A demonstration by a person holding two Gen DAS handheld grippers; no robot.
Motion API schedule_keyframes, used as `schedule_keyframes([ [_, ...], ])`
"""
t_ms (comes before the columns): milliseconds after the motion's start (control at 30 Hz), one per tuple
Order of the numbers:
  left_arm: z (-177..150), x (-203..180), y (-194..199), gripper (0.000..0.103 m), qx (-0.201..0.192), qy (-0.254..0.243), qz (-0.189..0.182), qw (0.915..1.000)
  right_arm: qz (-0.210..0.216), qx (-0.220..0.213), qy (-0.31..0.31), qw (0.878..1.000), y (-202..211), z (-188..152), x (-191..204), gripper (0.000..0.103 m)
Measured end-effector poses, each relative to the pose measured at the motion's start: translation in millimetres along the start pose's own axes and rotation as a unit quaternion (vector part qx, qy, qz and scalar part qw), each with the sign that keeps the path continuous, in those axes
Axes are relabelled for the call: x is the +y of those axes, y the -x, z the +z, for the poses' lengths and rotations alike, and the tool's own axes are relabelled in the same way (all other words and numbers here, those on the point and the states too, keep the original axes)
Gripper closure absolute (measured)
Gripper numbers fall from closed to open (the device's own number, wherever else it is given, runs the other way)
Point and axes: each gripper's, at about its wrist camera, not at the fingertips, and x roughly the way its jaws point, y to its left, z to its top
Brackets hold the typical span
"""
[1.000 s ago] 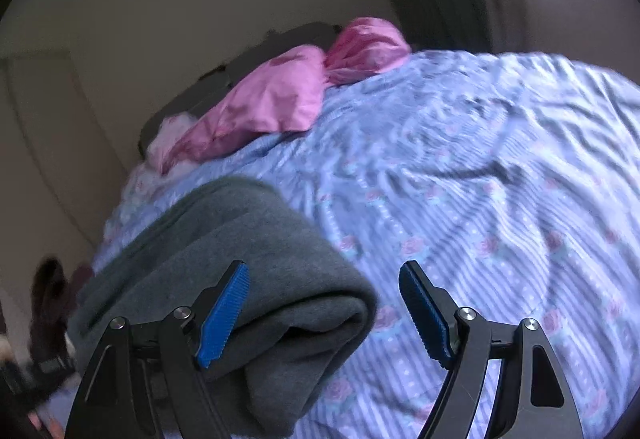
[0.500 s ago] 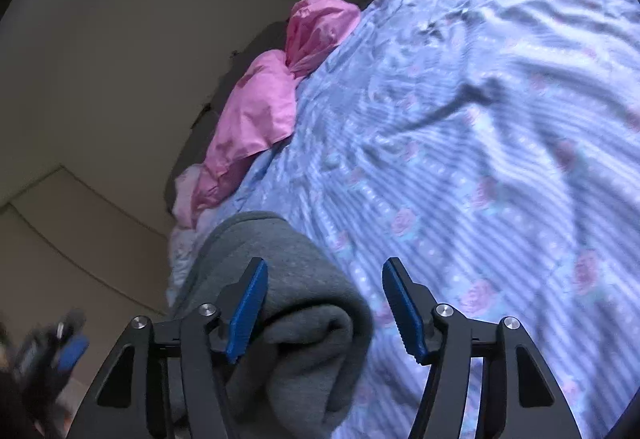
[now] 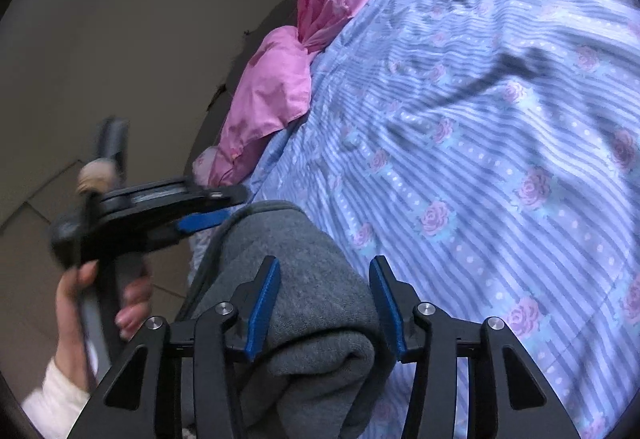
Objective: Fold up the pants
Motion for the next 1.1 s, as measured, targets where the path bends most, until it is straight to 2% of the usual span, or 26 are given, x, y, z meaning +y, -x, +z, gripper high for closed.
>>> schedule_keyframes([
  [67, 0.1, -5.4, -4.9, 0.053, 0.015, -0.014, 0.013, 0.9997, 0.004, 0.006, -0.004, 1.000, -2.2, -0.8, -1.8, 0.055],
  [167, -1.8, 2.1, -8.1, 0.062, 0.032, 0.022, -0.008, 0.9992, 0.002, 0.017, 0.004, 1.000, -5.2, -0.8, -0.5, 0.057],
  [300, -5.8, 4.4, -12.4, 0.070, 0.031, 0.029, -0.013, 0.9990, -0.010, 0.032, 0.038, 0.999, -7.3, -4.0, 5.8, 0.064],
  [400, -10.6, 4.3, -5.0, 0.072, 0.014, 0.038, -0.009, 0.9991, -0.022, 0.037, 0.051, 0.998, -8.0, -5.4, 8.2, 0.072],
  [467, -11.3, 4.3, -1.5, 0.073, 0.003, 0.041, -0.006, 0.9991, -0.025, 0.030, 0.045, 0.998, -4.5, -5.9, 8.1, 0.075],
  [600, -12.7, 9.8, 12.4, 0.074, -0.024, 0.066, -0.018, 0.9973, -0.062, 0.009, 0.089, 0.994, 5.1, -10.4, 21.5, 0.079],
  [667, -10.7, 14.8, 19.0, 0.075, -0.037, 0.082, -0.026, 0.9956, -0.070, -0.003, 0.089, 0.994, 15.8, -11.4, 26.1, 0.080],
  [700, -10.1, 16.5, 23.0, 0.081, -0.044, 0.089, -0.027, 0.9947, -0.070, -0.007, 0.087, 0.994, 20.7, -10.7, 26.7, 0.081],
  [733, -9.6, 17.4, 27.3, 0.101, -0.052, 0.093, -0.017, 0.9942, -0.071, -0.010, 0.083, 0.994, 25.9, -9.6, 27.4, 0.082],
  [800, -5.8, 20.2, 39.2, 0.102, -0.084, 0.083, 0.078, 0.9900, -0.071, -0.006, 0.069, 0.995, 34.8, -9.9, 27.1, 0.083],
  [833, -5.6, 20.3, 40.8, 0.102, -0.088, 0.071, 0.080, 0.9904, -0.081, -0.005, 0.068, 0.994, 39.3, -12.0, 27.2, 0.083],
  [900, -9.6, 17.4, 43.8, 0.102, -0.083, 0.061, 0.056, 0.9931, -0.110, -0.003, 0.075, 0.991, 43.6, -17.1, 26.7, 0.083],
  [1000, -13.4, 9.2, 45.8, 0.101, -0.069, 0.043, -0.038, 0.9960, -0.117, 0.001, 0.086, 0.989, 47.5, -24.5, 24.9, 0.083],
  [1033, -12.2, 4.4, 46.6, 0.093, -0.067, 0.043, -0.055, 0.9953, -0.120, -0.004, 0.101, 0.988, 47.4, -26.8, 29.6, 0.083],
  [1067, -10.0, -0.8, 46.9, 0.081, -0.066, 0.036, -0.058, 0.9955, -0.123, -0.009, 0.116, 0.986, 47.7, -29.2, 34.9, 0.083],
  [1100, -7.8, -6.0, 46.3, 0.049, -0.064, 0.028, -0.055, 0.9960, -0.123, -0.011, 0.120, 0.985, 47.8, -30.4, 37.6, 0.083],
])
